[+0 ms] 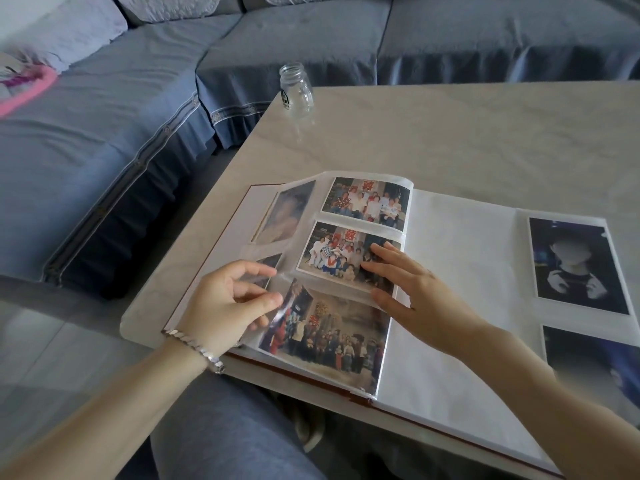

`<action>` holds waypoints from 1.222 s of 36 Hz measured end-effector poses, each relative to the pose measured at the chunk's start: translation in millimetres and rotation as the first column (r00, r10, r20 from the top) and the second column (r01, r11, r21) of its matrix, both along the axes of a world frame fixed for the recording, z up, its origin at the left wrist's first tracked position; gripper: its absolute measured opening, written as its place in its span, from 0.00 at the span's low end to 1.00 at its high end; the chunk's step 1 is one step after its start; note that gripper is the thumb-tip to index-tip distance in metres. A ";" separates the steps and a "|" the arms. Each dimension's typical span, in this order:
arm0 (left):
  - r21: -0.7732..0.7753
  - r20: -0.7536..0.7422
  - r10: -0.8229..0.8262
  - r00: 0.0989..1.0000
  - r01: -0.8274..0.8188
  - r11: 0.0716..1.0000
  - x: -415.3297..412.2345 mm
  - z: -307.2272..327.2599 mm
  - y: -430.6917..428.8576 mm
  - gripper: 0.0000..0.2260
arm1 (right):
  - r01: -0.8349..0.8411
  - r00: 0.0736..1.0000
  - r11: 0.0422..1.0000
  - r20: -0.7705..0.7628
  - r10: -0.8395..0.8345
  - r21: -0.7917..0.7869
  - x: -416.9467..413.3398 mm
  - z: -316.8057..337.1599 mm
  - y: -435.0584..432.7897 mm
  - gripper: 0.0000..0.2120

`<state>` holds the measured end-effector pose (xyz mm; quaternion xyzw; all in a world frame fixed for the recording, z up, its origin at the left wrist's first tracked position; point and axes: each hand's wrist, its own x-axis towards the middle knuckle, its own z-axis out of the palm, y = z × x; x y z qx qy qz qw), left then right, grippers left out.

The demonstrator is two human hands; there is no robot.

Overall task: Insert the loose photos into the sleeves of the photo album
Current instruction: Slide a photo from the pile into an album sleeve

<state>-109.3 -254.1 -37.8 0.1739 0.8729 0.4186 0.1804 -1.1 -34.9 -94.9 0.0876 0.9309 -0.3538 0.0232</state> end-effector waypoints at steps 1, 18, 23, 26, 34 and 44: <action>-0.050 -0.017 0.014 1.000 -0.014 0.999 -0.5 -6.4 -1.4 0.12 | -0.001 1.000 1.000 0.000 0.001 0.004 -0.2 -0.5 -0.3 0.23; -0.586 -0.279 -0.672 0.686 0.433 0.685 25.8 -70.0 30.5 0.31 | 0.027 0.996 0.999 -0.080 -0.024 0.031 -1.6 -15.1 -2.3 0.22; -0.548 -0.284 -0.594 0.753 0.381 0.745 8.5 -74.7 18.1 0.32 | 0.001 0.997 1.000 -0.075 0.001 0.031 0.9 -10.5 0.8 0.22; -0.416 -0.418 -0.498 0.760 0.327 0.849 2.5 -67.7 22.8 0.21 | -0.006 0.997 1.000 -0.082 0.008 0.029 4.4 -7.1 3.5 0.22; -0.132 -0.517 -0.302 0.801 0.274 0.953 9.2 -24.8 83.1 0.06 | 0.222 0.971 0.965 -0.126 -0.205 0.142 68.1 -7.6 50.7 0.18; 0.019 -0.377 -0.461 0.803 0.504 0.863 74.6 -17.3 182.5 0.07 | 0.659 0.684 0.646 0.049 -0.728 0.386 195.7 -23.4 130.2 0.26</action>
